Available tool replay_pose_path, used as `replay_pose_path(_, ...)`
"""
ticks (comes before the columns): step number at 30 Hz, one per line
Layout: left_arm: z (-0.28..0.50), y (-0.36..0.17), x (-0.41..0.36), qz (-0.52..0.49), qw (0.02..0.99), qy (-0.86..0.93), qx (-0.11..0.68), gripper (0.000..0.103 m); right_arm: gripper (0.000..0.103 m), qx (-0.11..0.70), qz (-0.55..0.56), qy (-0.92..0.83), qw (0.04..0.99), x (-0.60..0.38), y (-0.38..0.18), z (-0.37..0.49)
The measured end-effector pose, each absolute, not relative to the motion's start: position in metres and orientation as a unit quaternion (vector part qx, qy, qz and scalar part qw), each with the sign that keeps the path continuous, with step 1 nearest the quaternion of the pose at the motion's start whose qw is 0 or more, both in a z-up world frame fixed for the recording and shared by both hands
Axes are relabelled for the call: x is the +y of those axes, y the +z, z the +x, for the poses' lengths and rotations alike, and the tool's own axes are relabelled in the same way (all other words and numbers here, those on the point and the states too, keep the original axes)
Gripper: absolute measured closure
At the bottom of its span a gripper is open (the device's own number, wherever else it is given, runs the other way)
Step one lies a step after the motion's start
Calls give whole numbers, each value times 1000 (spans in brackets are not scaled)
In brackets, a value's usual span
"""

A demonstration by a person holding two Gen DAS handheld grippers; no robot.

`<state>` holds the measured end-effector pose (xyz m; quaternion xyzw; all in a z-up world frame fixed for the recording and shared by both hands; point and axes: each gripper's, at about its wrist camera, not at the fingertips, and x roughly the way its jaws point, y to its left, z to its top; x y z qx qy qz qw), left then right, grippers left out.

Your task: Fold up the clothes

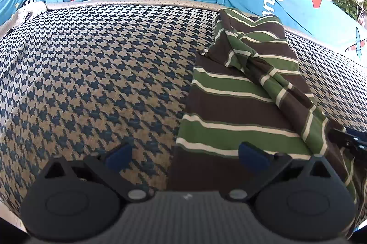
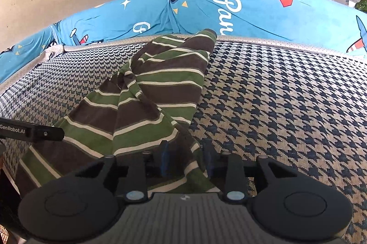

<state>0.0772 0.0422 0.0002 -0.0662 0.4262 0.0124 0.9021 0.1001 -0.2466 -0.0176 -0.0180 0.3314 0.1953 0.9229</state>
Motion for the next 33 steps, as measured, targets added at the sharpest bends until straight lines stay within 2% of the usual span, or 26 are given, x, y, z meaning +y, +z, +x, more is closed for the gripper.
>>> replay_pose_path(4,78,0,40,-60,902,13,427,0,71,332,1,194,923,-249,-19,103)
replay_pose_path(6,79,-1,40,-60,902,14,426,0,88,333,3,198,922,-248,-17,100)
replay_pose_path(9,79,0,40,-64,902,14,426,0,93,332,4,211,919,-244,-11,93)
replay_pose_path(20,75,3,55,-95,901,15,423,0,95,305,59,293,904,-212,24,58)
replay_pose_path(33,68,18,90,-150,904,39,399,0,96,310,39,337,888,-140,26,31)
